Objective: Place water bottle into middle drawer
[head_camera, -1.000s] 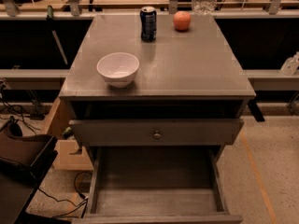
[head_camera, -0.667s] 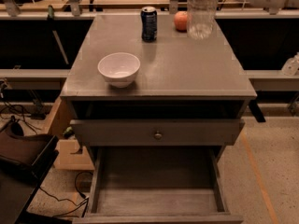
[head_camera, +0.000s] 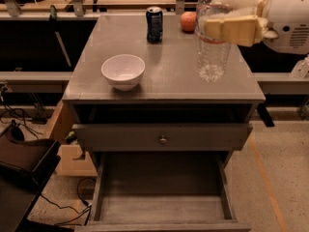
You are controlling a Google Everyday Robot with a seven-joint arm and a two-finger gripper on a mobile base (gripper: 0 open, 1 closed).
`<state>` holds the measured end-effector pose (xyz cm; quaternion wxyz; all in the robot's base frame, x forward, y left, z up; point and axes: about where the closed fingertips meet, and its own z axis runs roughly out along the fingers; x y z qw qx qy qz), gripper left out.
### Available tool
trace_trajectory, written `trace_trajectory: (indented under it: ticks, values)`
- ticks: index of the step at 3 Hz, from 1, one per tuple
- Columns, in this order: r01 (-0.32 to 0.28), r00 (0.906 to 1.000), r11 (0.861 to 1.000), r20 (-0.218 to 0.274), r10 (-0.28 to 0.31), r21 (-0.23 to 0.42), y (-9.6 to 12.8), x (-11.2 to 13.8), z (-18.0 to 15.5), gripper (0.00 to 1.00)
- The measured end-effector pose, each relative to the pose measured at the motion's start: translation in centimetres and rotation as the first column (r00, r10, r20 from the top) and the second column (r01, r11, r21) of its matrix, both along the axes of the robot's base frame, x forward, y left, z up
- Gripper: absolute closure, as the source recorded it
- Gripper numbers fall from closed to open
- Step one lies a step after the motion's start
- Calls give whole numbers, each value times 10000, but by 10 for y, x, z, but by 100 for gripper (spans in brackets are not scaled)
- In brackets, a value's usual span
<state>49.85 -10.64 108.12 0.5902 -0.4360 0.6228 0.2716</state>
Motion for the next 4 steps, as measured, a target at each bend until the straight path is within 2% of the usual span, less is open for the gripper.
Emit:
trace_trajectory:
  ticks: [1,3,4]
  values:
    - [-469,9988,9987,-150,467,-179,5,-13,-5,100]
    - [-492,9986,9988,-208,491,-35,10,-17,-9,100]
    - [-463,9978,9982,-452,479,370,17,-34,-30,100]
